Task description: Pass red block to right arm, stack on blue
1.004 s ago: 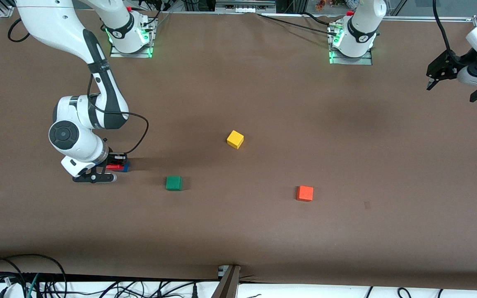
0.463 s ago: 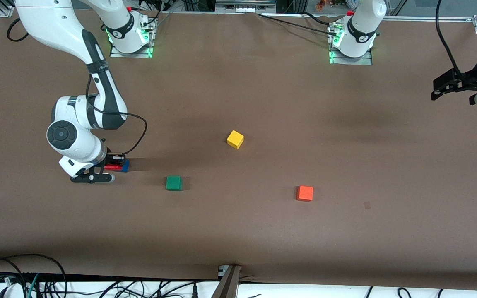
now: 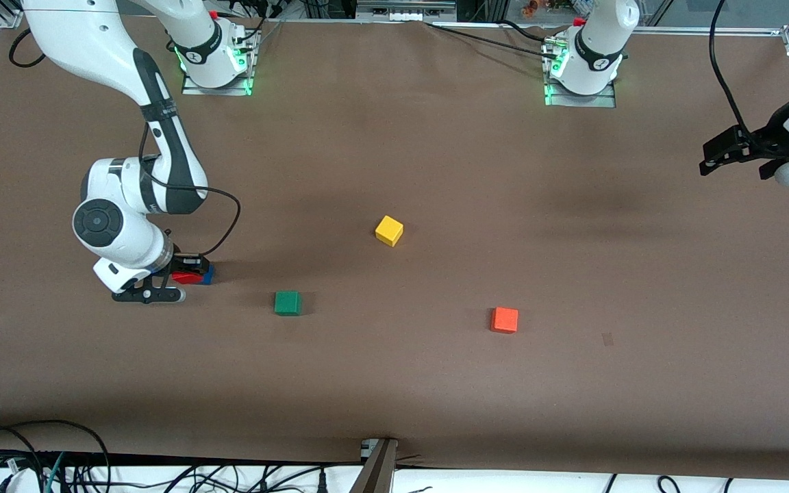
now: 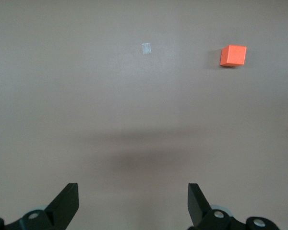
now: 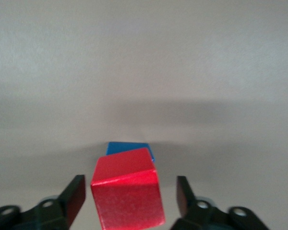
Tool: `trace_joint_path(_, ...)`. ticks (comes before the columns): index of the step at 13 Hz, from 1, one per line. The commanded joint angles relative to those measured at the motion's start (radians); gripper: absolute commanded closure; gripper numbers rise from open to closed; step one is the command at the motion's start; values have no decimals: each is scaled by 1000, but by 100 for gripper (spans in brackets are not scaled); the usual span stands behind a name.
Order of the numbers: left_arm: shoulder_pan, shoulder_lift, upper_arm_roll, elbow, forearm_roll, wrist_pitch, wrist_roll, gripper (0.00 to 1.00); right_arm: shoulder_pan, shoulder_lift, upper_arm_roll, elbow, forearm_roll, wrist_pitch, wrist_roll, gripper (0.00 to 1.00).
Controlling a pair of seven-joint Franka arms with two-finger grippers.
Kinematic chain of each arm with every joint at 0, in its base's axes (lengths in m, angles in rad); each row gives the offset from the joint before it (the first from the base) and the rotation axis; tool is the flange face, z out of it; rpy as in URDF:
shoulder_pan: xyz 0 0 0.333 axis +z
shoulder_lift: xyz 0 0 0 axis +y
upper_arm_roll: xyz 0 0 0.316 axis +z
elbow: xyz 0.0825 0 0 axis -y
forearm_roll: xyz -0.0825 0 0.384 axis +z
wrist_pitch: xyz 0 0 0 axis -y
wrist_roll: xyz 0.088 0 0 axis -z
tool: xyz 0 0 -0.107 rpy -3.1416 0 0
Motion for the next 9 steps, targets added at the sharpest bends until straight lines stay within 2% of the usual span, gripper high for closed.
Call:
trace_joint_path(1, 23, -16, 10, -10, -41, 17, -8, 0, 11, -58, -10, 21, -9, -37, -9, 0)
trace_joint_path(3, 21, -2, 3, 2, -27, 13, 8, 0, 11, -71, -10, 78, -12, -103, -17, 0)
trace_joint_path(5, 26, 18, 12, 58, -27, -6, 37, 0, 11, -92, -8, 153, -12, -187, -26, 0)
trace_joint_path(9, 21, 21, -3, 62, -29, -12, 54, 0, 11, -129, -8, 343, -2, -481, -126, 0)
